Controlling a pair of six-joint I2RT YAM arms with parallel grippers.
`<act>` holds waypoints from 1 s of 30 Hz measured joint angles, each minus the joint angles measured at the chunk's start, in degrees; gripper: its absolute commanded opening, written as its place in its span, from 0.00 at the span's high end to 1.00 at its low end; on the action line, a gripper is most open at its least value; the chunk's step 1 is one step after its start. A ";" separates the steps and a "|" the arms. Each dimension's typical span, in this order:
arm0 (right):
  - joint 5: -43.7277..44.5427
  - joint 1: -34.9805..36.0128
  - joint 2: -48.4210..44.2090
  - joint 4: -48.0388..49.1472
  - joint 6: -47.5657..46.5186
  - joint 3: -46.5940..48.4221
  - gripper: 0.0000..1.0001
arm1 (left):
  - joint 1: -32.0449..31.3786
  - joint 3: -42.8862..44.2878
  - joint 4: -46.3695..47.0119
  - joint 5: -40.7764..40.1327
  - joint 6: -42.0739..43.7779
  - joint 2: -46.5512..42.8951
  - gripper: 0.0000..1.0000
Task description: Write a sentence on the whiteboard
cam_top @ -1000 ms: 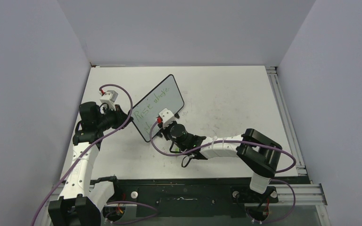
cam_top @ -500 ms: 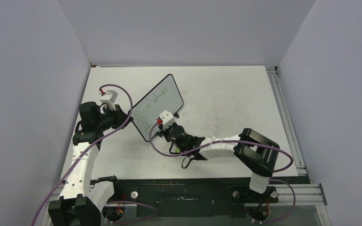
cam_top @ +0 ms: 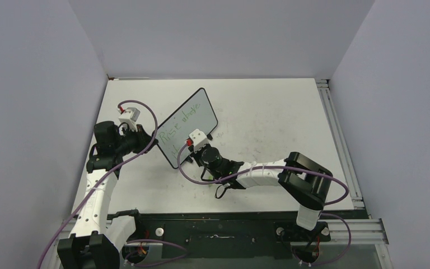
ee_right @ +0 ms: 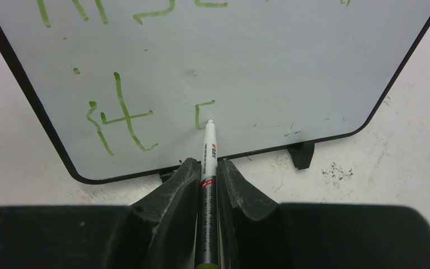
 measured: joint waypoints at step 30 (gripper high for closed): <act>0.44 -0.35 0.00 0.09 -1.84 2.05 0.95 | 0.00 0.00 0.00 0.00 0.00 0.00 1.00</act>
